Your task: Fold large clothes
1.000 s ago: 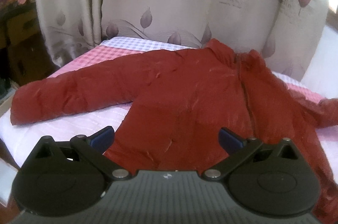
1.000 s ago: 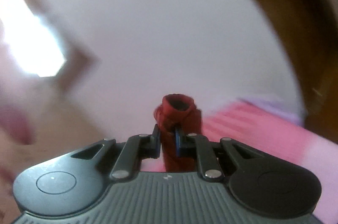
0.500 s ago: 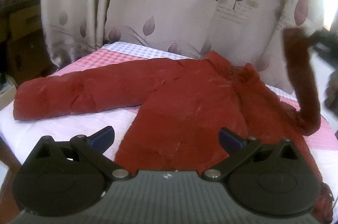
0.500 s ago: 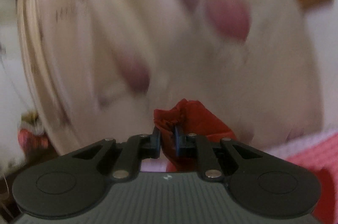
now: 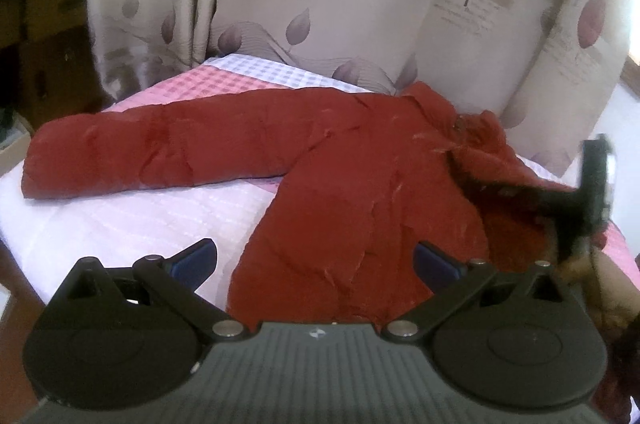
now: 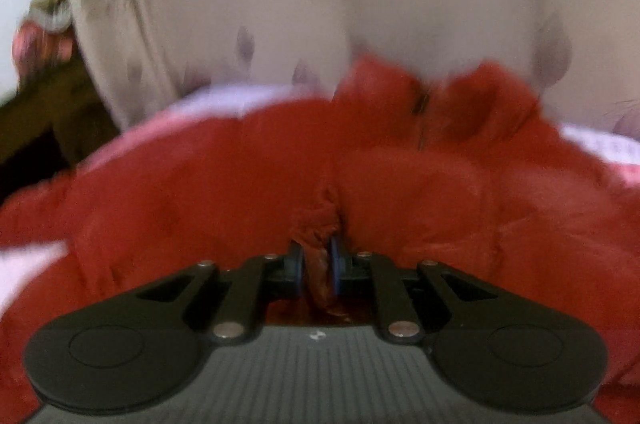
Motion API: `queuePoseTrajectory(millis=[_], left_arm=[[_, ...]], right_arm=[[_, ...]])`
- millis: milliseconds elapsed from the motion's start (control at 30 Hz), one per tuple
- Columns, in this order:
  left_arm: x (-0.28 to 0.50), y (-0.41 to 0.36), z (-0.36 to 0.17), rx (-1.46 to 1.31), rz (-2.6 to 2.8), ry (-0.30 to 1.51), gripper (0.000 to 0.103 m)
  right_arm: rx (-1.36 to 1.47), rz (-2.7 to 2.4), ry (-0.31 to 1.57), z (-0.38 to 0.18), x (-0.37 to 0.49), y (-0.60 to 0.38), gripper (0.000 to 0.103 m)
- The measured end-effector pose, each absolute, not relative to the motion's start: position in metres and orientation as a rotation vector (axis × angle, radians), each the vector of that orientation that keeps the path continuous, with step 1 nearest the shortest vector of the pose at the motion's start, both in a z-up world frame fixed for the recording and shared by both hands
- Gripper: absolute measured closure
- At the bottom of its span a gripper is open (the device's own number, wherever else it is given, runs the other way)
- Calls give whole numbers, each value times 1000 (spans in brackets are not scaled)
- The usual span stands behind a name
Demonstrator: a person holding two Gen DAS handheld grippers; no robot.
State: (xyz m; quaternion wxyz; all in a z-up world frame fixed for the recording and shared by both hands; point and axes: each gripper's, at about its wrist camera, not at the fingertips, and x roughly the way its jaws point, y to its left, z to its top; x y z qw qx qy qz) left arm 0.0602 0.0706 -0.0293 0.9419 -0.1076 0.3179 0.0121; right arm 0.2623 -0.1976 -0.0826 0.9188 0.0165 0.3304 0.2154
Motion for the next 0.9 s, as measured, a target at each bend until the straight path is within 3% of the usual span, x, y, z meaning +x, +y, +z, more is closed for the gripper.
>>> queuePoseTrajectory(millis=[100, 167, 233, 367, 467, 667, 900], left_arm=[[60, 64, -28, -200, 16, 641, 0], [59, 62, -26, -182, 10, 628, 0], [58, 59, -23, -167, -2, 613, 0], [60, 50, -21, -145, -39, 587, 0], [62, 41, -21, -127, -63, 576, 0], [59, 58, -28, -197, -29, 571, 0], [50, 158, -47, -406, 219, 567, 0]], right_arm=[[-11, 469, 681, -73, 250, -198, 78], [69, 520, 631, -55, 233, -217, 59], [129, 533, 532, -32, 206, -245, 53], [80, 380, 420, -6, 173, -306, 55], [-32, 196, 477, -19, 178, -342, 83], [13, 157, 703, -89, 209, -364, 85], [-192, 147, 698, -107, 200, -336, 86]])
